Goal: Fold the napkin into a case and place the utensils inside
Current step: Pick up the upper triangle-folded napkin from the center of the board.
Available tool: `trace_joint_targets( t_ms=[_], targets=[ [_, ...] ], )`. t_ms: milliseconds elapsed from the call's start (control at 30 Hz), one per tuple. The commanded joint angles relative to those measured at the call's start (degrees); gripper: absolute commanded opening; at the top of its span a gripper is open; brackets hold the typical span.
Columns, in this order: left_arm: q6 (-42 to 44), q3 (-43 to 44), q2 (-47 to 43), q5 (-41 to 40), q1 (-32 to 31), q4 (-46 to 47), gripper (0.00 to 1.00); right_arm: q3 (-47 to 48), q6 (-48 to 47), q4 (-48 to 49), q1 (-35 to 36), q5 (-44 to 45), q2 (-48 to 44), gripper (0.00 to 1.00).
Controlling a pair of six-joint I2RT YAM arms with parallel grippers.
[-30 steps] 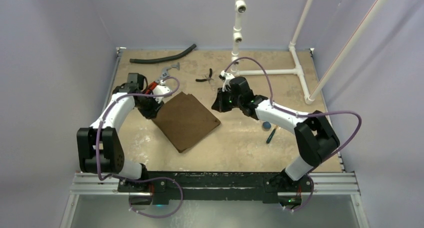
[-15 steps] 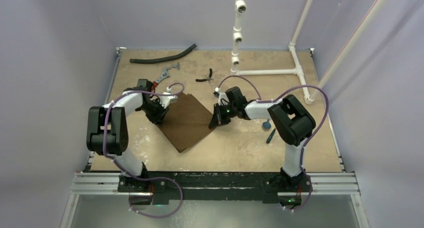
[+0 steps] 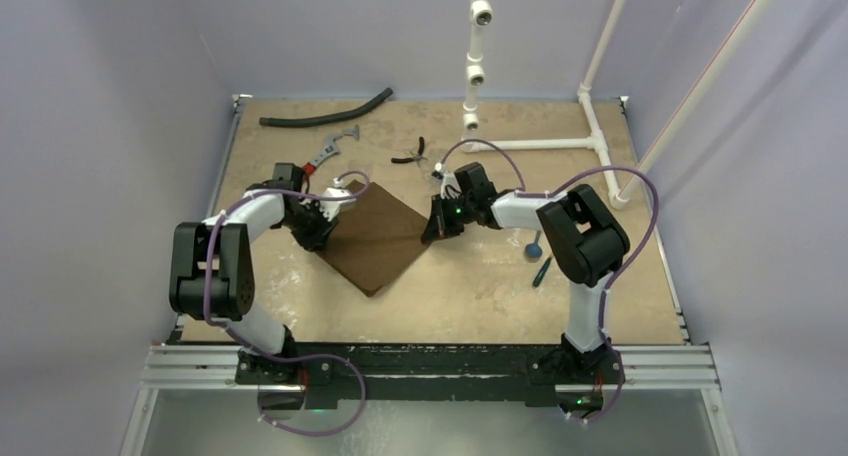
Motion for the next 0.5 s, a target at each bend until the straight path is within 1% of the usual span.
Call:
trace_joint_targets(
  t_ms=[0,33,100,167,267,300,333,400,467],
  targets=[
    [5.47,-3.41,-1.94,3.33,-0.64,-4.79,0.25,5.69,-6.51,-9.28,-1.14,14.90,0.75,0.00],
    [6.51,-3.37,-3.19,3.43,-0.63,-5.41,0.26,7.11,-7.29,-10.20,-1.08,17.65,0.83,0.00],
    [7.72,-2.43,-5.37,3.57,-0.70,-7.82,0.28,8.81,-8.39,-12.18,-0.88,20.05,0.00,0.02],
    [8.75,-0.02,-7.34,3.73,-0.58,-11.20,0.31,9.07,-9.19,-12.25,0.22,21.29,-2.49,0.08],
    [9.98,5.17,-10.88,4.18,-0.35,-15.63,0.36,8.59,-11.42,-13.03,4.32,26.58,-7.30,0.23],
    [10.57,6.51,-12.06,4.50,-0.32,-16.92,0.37,7.72,-12.04,-12.37,6.39,29.65,-9.46,0.29],
    [11.71,7.70,-13.10,4.99,-0.25,-18.04,0.38,6.27,-12.74,-10.97,8.64,31.93,-11.96,0.37],
    [15.87,8.27,-15.50,7.20,0.26,-20.15,0.38,1.74,-13.53,-6.04,12.96,34.05,-17.63,0.53],
    [21.74,5.89,-18.31,8.81,0.83,-20.63,0.39,-4.44,-14.34,1.00,17.41,36.03,-21.75,0.61]
  ],
)
